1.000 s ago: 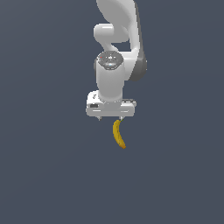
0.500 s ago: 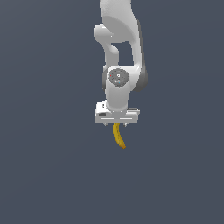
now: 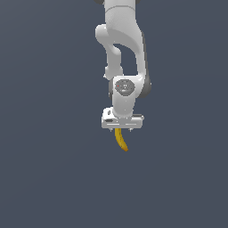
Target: Pick up the object and move it to a goal position.
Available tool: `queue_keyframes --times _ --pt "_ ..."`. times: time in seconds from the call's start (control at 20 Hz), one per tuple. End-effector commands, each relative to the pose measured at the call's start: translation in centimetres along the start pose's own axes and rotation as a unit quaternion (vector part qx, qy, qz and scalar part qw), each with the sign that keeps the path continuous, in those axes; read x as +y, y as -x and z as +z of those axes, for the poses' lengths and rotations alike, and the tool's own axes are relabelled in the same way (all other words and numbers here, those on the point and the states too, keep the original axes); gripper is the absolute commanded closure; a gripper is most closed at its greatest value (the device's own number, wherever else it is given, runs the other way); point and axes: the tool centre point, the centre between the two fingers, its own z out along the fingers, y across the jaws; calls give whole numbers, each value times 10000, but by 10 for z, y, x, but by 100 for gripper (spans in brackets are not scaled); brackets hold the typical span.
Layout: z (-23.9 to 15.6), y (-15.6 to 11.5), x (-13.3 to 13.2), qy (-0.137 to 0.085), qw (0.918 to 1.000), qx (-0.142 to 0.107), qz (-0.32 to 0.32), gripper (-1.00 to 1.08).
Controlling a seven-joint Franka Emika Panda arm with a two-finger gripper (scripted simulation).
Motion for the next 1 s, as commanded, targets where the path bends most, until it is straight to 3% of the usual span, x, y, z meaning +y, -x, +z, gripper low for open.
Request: queue_keyframes --times 0.0,0.95 --pt "2 0 -1 -2 10000 11 1 -92" --pt "53 0 -1 -2 10000 9 0 -92"
